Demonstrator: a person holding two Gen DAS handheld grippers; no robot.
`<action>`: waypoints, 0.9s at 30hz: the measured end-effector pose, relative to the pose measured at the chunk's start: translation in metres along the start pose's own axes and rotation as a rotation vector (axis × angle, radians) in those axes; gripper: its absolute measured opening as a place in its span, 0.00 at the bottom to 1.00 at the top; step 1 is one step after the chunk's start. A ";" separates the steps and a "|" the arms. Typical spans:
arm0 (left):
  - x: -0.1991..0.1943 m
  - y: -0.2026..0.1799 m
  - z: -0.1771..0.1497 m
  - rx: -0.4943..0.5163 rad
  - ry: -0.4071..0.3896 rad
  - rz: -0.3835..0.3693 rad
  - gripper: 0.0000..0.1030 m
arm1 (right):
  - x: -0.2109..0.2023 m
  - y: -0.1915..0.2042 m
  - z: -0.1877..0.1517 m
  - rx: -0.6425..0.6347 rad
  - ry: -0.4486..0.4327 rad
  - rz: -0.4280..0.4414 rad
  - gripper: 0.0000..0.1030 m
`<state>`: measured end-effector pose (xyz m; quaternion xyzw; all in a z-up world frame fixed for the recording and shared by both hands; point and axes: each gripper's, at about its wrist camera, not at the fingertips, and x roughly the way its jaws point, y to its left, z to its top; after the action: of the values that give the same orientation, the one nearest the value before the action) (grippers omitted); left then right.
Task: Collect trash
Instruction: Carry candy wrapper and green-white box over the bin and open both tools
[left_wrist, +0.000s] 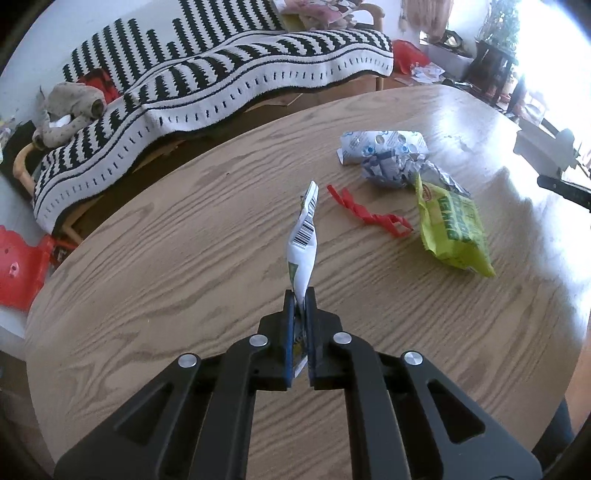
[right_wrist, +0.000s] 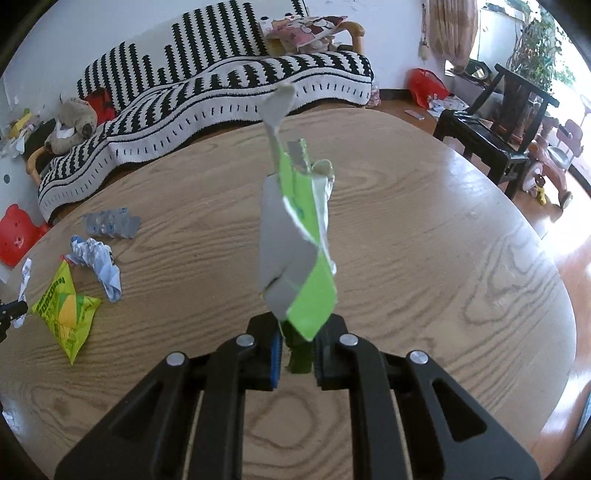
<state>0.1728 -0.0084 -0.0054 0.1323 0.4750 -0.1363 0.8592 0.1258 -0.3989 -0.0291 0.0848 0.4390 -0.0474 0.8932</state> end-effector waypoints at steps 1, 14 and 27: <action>-0.004 -0.002 0.000 -0.002 -0.007 -0.002 0.04 | -0.003 -0.003 0.000 0.002 -0.004 0.001 0.13; -0.086 -0.228 -0.001 0.286 -0.142 -0.388 0.04 | -0.172 -0.118 -0.066 0.116 -0.205 -0.010 0.13; 0.000 -0.435 -0.111 0.474 0.241 -0.592 0.04 | -0.126 -0.204 -0.262 0.364 0.138 -0.040 0.13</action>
<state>-0.0705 -0.3724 -0.1049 0.1994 0.5455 -0.4676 0.6664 -0.1868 -0.5475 -0.1091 0.2392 0.4851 -0.1379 0.8297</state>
